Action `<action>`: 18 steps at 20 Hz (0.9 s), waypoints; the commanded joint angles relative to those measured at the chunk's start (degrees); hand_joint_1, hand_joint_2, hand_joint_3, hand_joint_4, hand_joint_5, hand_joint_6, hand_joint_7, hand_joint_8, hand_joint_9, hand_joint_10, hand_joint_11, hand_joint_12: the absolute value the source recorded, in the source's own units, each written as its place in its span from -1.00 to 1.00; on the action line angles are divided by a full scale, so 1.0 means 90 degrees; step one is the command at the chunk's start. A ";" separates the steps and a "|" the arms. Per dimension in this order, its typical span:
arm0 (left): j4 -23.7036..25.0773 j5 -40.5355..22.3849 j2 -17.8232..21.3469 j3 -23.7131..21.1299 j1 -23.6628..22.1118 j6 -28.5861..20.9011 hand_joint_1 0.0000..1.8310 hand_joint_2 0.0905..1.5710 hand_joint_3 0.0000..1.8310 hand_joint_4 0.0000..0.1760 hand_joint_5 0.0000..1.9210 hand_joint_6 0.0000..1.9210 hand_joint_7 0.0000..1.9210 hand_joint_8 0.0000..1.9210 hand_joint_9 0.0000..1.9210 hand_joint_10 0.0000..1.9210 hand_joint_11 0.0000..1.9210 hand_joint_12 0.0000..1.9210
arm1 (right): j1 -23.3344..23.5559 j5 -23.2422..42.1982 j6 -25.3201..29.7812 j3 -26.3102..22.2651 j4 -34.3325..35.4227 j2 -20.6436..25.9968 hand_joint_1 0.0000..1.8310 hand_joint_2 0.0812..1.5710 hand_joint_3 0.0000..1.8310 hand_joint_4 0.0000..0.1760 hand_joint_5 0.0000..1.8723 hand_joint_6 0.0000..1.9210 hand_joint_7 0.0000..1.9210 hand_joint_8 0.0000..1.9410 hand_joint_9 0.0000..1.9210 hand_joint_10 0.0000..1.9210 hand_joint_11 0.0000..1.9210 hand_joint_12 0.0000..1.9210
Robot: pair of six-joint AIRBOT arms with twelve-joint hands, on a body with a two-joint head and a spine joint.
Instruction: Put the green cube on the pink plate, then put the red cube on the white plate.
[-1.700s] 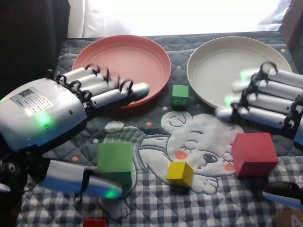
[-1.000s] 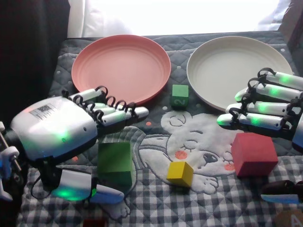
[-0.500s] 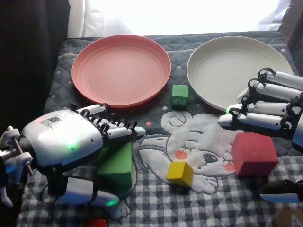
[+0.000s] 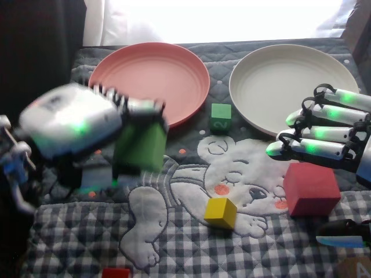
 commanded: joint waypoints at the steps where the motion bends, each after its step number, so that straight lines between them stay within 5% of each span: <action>1: -0.0108 -0.1090 0.0039 0.0014 -0.0152 -0.0009 0.43 0.61 -1.00 -1.00 -0.43 0.47 -0.27 0.54 -0.27 0.74 -0.43 0.93 | 0.0041 -0.0742 0.0016 0.0024 0.0127 -0.0005 -0.36 0.17 -0.95 -1.00 -0.61 -0.66 -0.46 -0.89 -0.78 -0.33 -1.00 0.49; 4: -0.0352 -0.1221 -0.0008 0.0222 -0.0464 -0.0009 0.23 0.67 -1.00 -1.00 -0.47 0.56 -0.25 0.65 -0.34 0.60 -0.39 0.97 | 0.0040 -0.0741 0.0017 0.0048 0.0127 -0.0043 -0.38 0.22 -0.90 -1.00 -0.60 -0.68 -0.46 -0.82 -0.89 0.04 -1.00 0.71; 5: -0.0510 -0.1147 -0.0108 0.0375 -0.0627 -0.0009 0.26 0.63 -1.00 -1.00 -0.41 0.47 -0.22 0.63 -0.28 0.60 -0.34 0.96 | 0.0041 -0.0741 0.0021 0.0059 0.0127 -0.0059 -0.35 0.18 -0.82 -1.00 -0.69 -0.47 -0.54 -0.65 -0.98 0.18 -1.00 0.76; 6: -0.0683 -0.0999 -0.0280 0.0651 -0.0813 -0.0009 0.40 0.58 -1.00 -1.00 -0.38 0.43 -0.22 0.48 -0.24 0.61 -0.40 0.81 | 0.0041 -0.0741 0.0030 0.0067 0.0127 -0.0068 -0.37 -0.03 -0.38 -1.00 -0.88 -0.04 -0.82 0.00 -1.00 0.32 -1.00 0.94; 7: -0.0780 -0.0801 -0.0412 0.0866 -0.0972 -0.0009 0.27 0.61 -1.00 -1.00 -0.37 0.49 -0.22 0.52 -0.32 0.44 -0.44 0.79 | 0.0040 -0.0741 0.0034 0.0075 0.0127 -0.0083 -0.36 -0.15 -0.19 -1.00 -0.92 0.05 -0.87 0.12 -1.00 0.33 -1.00 0.98; 12: -0.0909 0.0103 -0.0883 0.1570 -0.1508 -0.0009 0.24 0.60 -1.00 -1.00 -0.35 0.48 -0.20 0.51 -0.33 0.38 -0.47 0.87 | 0.0038 -0.0741 0.0044 0.0106 0.0127 -0.0124 -0.38 -0.21 -0.08 -1.00 -0.98 0.12 -0.90 0.19 -1.00 0.35 -1.00 0.91; 18: -0.1267 0.1389 -0.1585 0.2469 -0.1914 -0.0009 0.23 0.61 -1.00 -1.00 -0.34 0.48 -0.22 0.54 -0.28 0.45 -0.41 0.87 | 0.0038 -0.0741 0.0072 0.0140 0.0126 -0.0168 -0.40 -0.17 -0.21 -1.00 -0.89 0.05 -0.84 0.15 -0.99 0.35 -1.00 0.80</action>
